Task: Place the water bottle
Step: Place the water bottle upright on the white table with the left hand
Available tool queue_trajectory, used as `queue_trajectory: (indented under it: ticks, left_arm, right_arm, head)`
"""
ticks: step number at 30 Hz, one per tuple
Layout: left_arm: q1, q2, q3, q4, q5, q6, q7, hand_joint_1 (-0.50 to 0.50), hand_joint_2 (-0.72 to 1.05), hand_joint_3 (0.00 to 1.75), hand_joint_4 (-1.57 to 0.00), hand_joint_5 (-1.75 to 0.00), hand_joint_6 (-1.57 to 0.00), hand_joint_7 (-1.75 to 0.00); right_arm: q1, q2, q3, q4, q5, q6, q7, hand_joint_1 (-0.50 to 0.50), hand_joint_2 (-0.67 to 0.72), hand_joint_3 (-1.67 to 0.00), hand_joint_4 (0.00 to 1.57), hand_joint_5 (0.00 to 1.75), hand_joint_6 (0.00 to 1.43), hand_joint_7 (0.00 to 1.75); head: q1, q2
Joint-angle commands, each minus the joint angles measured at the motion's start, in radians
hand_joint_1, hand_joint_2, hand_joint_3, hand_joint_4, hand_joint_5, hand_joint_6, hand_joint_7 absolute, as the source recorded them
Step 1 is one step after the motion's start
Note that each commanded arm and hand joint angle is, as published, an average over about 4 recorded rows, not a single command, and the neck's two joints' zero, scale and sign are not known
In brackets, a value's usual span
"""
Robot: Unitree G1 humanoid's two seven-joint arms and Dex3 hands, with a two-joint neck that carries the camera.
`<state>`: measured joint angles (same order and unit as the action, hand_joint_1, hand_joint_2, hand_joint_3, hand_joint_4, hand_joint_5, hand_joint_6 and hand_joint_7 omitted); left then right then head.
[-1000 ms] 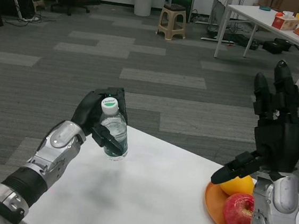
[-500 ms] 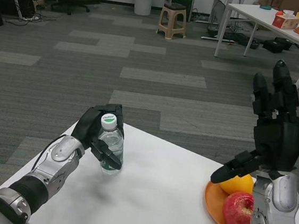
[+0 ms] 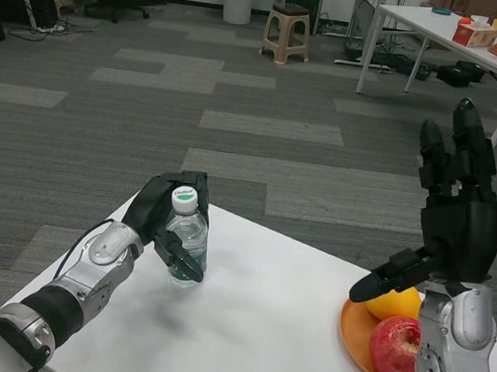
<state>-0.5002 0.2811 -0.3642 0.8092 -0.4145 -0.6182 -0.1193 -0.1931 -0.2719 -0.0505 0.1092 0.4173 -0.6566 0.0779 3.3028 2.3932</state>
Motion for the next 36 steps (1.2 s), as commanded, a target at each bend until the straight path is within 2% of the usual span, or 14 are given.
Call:
queue_trajectory:
  ticks: [1,4,5,8,11,13,16,20,23,24,27,32,36]
  left_arm:
    - [0.014,-0.002,-0.011,0.018,0.013,0.012,-0.010,-0.42,-0.04,0.09,-1.10,-1.75,-1.24,-1.64]
    - [0.014,-0.002,-0.015,0.018,0.004,0.013,-0.017,-0.48,-0.02,0.09,-0.90,-1.75,-1.18,-1.68]
    - [0.014,-0.002,-0.017,0.018,-0.003,0.014,-0.021,-0.49,0.01,0.09,-0.79,-1.75,-1.14,-1.68]
    - [0.011,-0.002,-0.029,0.018,-0.033,0.018,-0.035,-0.50,-0.02,0.09,-0.31,-1.75,-0.92,-1.68]
    - [0.009,-0.002,-0.036,0.018,-0.048,0.020,-0.045,-0.50,-0.15,0.09,-0.17,-1.75,-0.80,-1.68]
    - [0.009,-0.002,-0.038,0.018,-0.058,0.021,-0.047,-0.50,-0.30,0.07,-0.07,-1.75,-0.65,-1.62]
    - [0.009,-0.002,-0.052,0.018,-0.095,0.022,-0.052,-0.50,-0.50,0.07,-0.02,-1.75,-0.46,-1.48]
    - [0.009,-0.002,-0.073,0.018,-0.153,0.036,-0.071,-0.49,-0.61,0.09,0.00,-1.75,-0.20,-1.31]
    - [0.009,0.000,-0.078,0.017,-0.171,0.068,-0.095,-0.47,-0.64,0.09,0.00,-1.69,-0.04,-1.03]
    - [0.009,-0.001,-0.080,0.016,-0.176,0.080,-0.105,-0.46,-0.64,0.09,0.00,-1.62,-0.01,-0.93]
    - [0.009,-0.002,-0.091,0.012,-0.212,0.101,-0.122,-0.47,-0.64,0.09,0.00,-1.44,0.00,-0.73]
    - [0.010,0.000,-0.123,0.001,-0.323,0.114,-0.127,-0.48,-0.64,0.09,0.00,-1.67,0.00,-0.63]
    - [0.013,-0.001,-0.111,-0.007,-0.360,0.115,-0.124,-0.47,-0.64,0.09,0.00,-1.75,0.00,-0.63]
  right_arm:
    - [0.003,-0.003,-0.002,0.004,0.003,-0.005,-0.004,-0.33,0.66,0.00,0.03,0.00,0.00,0.00]
    - [0.003,-0.003,-0.003,0.004,0.003,-0.005,-0.005,-0.33,0.66,0.00,0.03,0.00,0.00,0.00]
    - [0.004,-0.003,-0.003,0.003,0.003,-0.005,-0.005,-0.33,0.66,0.00,0.03,0.00,0.00,0.00]
    - [0.003,-0.003,-0.002,0.004,0.003,-0.005,-0.005,-0.33,0.66,0.00,0.03,0.00,0.00,0.00]
    - [0.003,-0.003,-0.002,0.004,0.003,-0.005,-0.006,-0.33,0.66,0.00,0.03,0.00,0.00,0.00]
    - [0.003,-0.004,-0.002,0.004,0.003,-0.005,-0.006,-0.33,0.66,0.00,0.03,0.00,0.00,0.00]
    - [0.003,-0.003,-0.002,0.004,0.003,-0.005,-0.006,-0.33,0.66,0.00,0.03,0.00,0.00,0.00]
    - [0.003,-0.003,-0.002,0.004,0.003,-0.005,-0.006,-0.33,0.66,0.00,0.03,0.00,0.00,0.00]
    - [0.004,-0.003,-0.002,0.004,0.003,-0.005,-0.006,-0.33,0.66,0.00,0.03,0.00,0.00,0.00]
    - [0.004,-0.003,-0.003,0.003,0.003,-0.005,-0.006,-0.33,0.66,0.00,0.03,0.00,0.00,0.00]
    - [0.004,-0.003,-0.003,0.003,0.003,-0.005,-0.006,-0.32,0.66,0.00,0.03,0.00,0.00,0.00]
    - [0.004,-0.003,-0.003,0.003,0.003,-0.005,-0.006,-0.30,0.66,0.00,0.03,0.00,0.00,0.00]
    - [0.004,-0.003,-0.003,0.003,0.003,-0.005,-0.006,-0.31,0.66,0.00,0.03,0.00,0.00,0.00]
  head:
    - [0.000,0.000]
    - [0.002,-0.001]
    - [0.002,-0.001]
    - [0.002,-0.001]
    - [0.002,-0.002]
    - [0.003,-0.002]
    - [0.003,-0.002]
    - [0.003,-0.005]
    - [0.003,-0.004]
    - [0.003,-0.004]
    - [0.003,-0.004]
    - [0.003,-0.004]
    - [0.004,-0.004]
